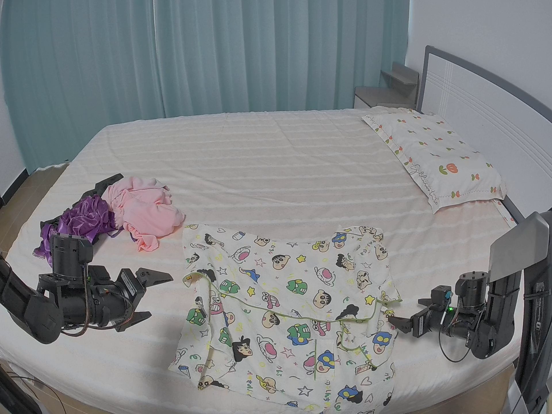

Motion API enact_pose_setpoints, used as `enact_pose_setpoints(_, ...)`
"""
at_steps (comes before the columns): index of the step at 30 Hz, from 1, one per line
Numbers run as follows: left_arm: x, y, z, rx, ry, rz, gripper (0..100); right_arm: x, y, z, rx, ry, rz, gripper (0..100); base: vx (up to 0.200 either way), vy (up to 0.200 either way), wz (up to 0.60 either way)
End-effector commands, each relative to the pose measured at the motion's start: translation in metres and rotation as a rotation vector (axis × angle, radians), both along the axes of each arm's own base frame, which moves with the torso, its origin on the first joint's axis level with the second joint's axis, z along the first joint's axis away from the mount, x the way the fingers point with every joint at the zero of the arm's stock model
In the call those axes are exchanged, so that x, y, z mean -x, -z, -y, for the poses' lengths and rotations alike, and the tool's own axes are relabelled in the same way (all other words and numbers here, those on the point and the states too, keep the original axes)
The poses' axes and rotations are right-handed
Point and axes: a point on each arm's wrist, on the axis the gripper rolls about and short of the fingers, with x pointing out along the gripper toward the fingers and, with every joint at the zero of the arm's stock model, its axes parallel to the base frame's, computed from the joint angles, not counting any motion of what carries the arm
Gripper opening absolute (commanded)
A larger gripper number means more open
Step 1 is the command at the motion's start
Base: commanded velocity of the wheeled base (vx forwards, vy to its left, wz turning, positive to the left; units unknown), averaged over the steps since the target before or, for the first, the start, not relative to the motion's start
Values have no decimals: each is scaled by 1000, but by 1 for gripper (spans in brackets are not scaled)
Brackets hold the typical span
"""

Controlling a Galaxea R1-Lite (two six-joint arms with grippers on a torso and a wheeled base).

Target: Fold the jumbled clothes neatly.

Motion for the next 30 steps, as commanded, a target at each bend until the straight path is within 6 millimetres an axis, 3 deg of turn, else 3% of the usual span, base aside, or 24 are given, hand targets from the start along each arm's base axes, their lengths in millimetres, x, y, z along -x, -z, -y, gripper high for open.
enact_pose_setpoints(1, 0, -1, 0, 2, -1, 5, 100, -26, 19, -3, 17, 41, 50, 100, 0, 0, 0)
enact_pose_setpoints(9, 0, 0, 0, 0, -2, -1, 100, -69, 3, -6, -20, 137, 219, 100, 0, 0, 0)
enact_pose_setpoints(19, -1, 0, 0, 1, -2, 8, 100, -109, 7, -21, -25, 190, 262, 100, 0, 0, 0)
enact_pose_setpoints(25, -2, 3, 0, 0, -3, 8, 100, -112, 6, -28, -22, 185, 259, 100, 0, 0, 0)
enact_pose_setpoints(30, -2, 4, 0, 1, -4, 5, 100, -113, 17, -34, -8, 196, 242, 100, 0, 0, 0)
